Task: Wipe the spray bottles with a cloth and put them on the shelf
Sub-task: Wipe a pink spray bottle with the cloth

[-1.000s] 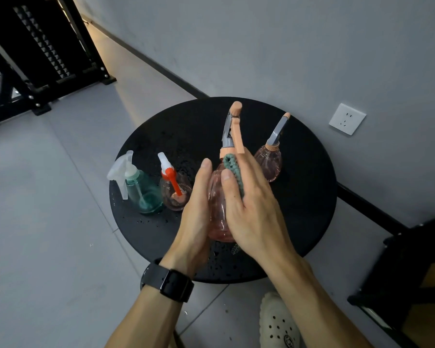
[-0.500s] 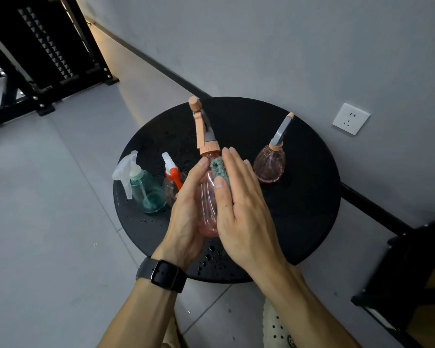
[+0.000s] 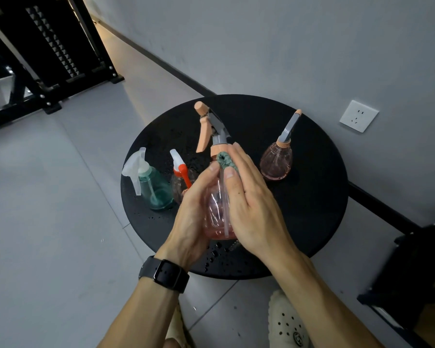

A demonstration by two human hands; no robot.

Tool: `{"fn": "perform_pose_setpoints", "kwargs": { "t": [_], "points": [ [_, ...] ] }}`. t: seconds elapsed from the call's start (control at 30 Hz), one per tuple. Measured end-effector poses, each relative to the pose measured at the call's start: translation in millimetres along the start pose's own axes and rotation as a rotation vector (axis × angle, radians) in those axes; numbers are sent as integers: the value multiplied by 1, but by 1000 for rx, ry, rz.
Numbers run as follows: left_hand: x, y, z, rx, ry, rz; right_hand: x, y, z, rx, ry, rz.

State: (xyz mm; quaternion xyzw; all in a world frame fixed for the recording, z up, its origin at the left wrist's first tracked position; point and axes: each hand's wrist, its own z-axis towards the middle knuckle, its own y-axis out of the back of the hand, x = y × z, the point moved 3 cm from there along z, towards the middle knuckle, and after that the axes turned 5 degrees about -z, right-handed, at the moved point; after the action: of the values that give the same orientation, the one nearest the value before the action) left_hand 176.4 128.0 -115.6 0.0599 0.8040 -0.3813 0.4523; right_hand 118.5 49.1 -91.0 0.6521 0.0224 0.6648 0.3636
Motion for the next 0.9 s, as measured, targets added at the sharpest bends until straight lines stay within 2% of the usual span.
{"fn": "perform_pose_setpoints", "kwargs": {
  "t": [0.2, 0.5, 0.63, 0.9],
  "points": [
    [-7, 1, 3, 18, -73, -188, -2, -3, -7, -10, -2, 23],
    [2, -12, -2, 94, 48, 48, -14, 15, 5, 8, -10, 77],
    [3, -12, -4, 73, 65, 150, -15, 24, 8, 31, -15, 128],
    [-3, -14, -5, -19, -50, 75, -13, 12, 7, 5, 27, 185]
  ]
}}
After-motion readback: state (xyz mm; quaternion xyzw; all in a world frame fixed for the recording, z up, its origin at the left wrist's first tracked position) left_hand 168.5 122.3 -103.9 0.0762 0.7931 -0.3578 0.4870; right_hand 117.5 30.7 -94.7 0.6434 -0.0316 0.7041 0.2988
